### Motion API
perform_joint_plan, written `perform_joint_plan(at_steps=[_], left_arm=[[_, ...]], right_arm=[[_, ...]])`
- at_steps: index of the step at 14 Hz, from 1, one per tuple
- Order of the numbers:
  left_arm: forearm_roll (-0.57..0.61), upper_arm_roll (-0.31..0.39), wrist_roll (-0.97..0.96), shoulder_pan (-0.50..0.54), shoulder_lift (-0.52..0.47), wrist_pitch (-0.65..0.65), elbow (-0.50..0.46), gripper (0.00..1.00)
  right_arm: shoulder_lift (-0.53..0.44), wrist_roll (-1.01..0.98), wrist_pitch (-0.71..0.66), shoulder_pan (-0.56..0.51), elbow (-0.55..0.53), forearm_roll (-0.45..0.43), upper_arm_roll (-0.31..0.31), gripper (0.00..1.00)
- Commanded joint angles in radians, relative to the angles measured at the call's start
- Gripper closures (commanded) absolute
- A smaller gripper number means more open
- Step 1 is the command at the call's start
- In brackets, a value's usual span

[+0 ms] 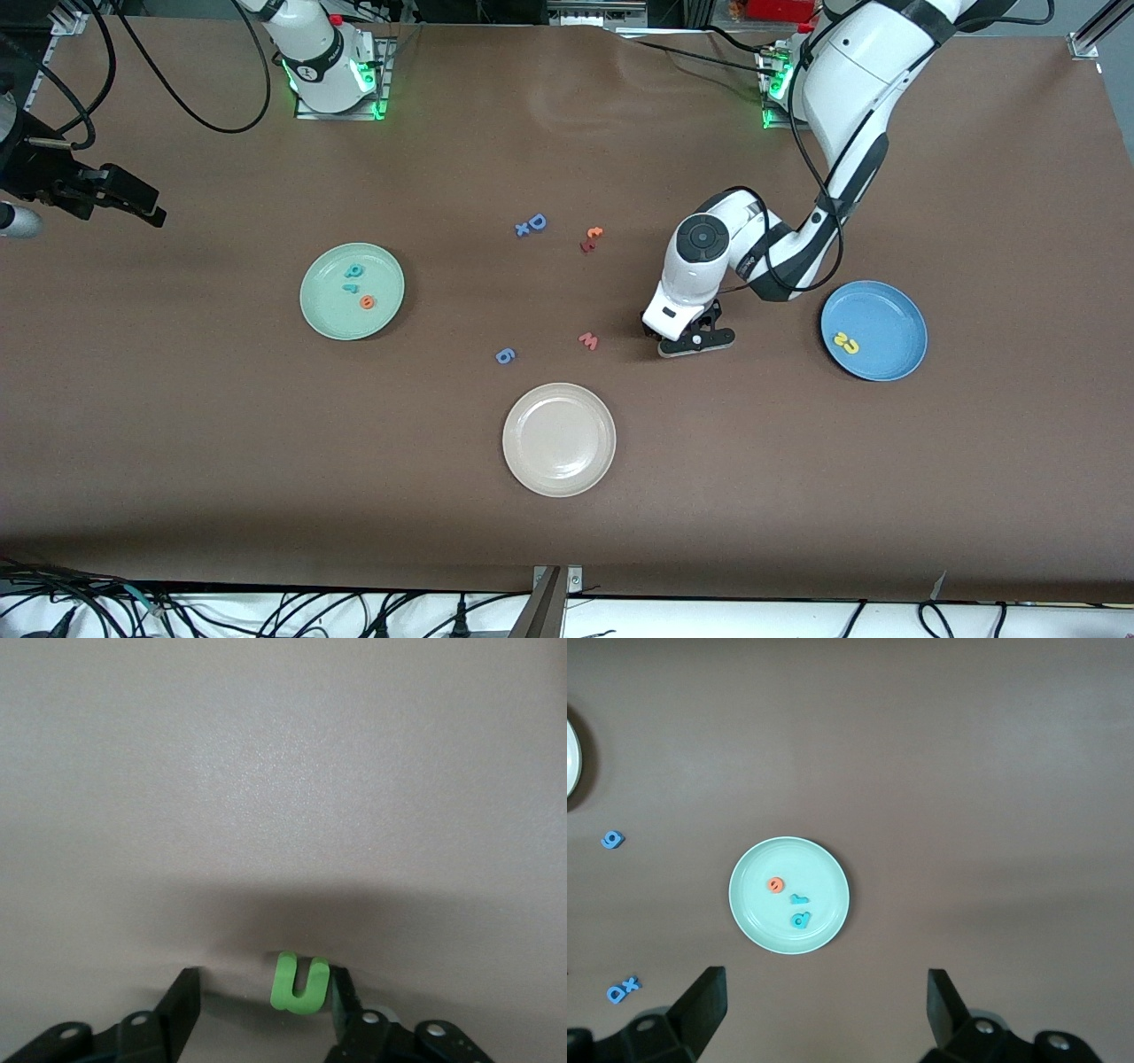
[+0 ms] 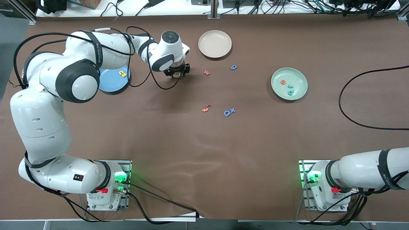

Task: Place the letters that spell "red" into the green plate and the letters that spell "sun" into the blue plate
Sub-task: 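Lower the left gripper and grasp the green u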

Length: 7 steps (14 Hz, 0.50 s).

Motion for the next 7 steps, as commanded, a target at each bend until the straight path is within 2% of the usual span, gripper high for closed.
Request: perform_joint_plan(at_steps=[1,7], left_arm=[[0.036,0.008,-0.013,-0.015,0.018,-0.003,0.028,0.36],[0.027,0.006,-0.013,-0.015,0.018,-0.006,0.054,0.37]], right_arm=[[0.01,-0.003,-0.018,0.001,0.024,-0.01,0.002,0.0],[0.008,-0.005,-0.02,0.001,0.024,-0.01,0.003,0.0]])
